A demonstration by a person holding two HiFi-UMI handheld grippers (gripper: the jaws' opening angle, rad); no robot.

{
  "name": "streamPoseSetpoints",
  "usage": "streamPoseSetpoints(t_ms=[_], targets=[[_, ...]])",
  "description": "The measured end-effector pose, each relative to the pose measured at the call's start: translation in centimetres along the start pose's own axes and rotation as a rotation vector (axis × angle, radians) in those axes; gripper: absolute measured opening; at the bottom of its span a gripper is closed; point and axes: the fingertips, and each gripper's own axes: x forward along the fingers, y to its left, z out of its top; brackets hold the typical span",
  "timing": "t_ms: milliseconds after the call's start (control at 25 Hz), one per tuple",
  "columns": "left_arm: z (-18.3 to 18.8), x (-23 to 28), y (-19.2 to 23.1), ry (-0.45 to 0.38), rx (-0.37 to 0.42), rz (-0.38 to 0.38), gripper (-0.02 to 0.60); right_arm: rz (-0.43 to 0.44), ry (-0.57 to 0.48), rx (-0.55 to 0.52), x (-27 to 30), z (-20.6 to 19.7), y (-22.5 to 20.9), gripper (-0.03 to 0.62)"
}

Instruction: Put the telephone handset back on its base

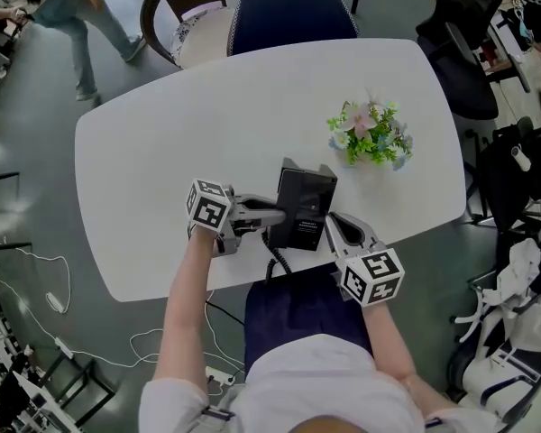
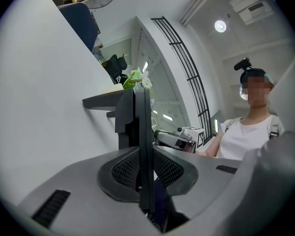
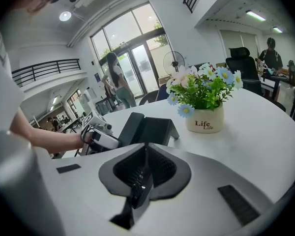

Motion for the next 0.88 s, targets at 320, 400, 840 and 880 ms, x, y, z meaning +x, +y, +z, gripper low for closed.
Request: streamPoseSetpoints(t_ms=[320,400,840,880], targets=[[0.0,-0.1,0.7,0.004,-0.038,0.065,0.087,0.003,-0.001,0.004,0.5,0.3,0.2,0.041],[0.0,-0.1,0.9,-0.008,-0.050,0.090,0.087,0.005,-0.003,0.004,0.5,0.3,0.3,0.041],[0.1,-0.3,1.2,-0.073,-0.047,0.149,0.087,0.008,-0.010,0.001,0.1,-0.1,0.8,0.041],[0.1,-0.4,1.2,-0.081,-0.048,0.157,0.087,0.009,-0.012,0.001,0.0,-0.2,0.8,0.041]])
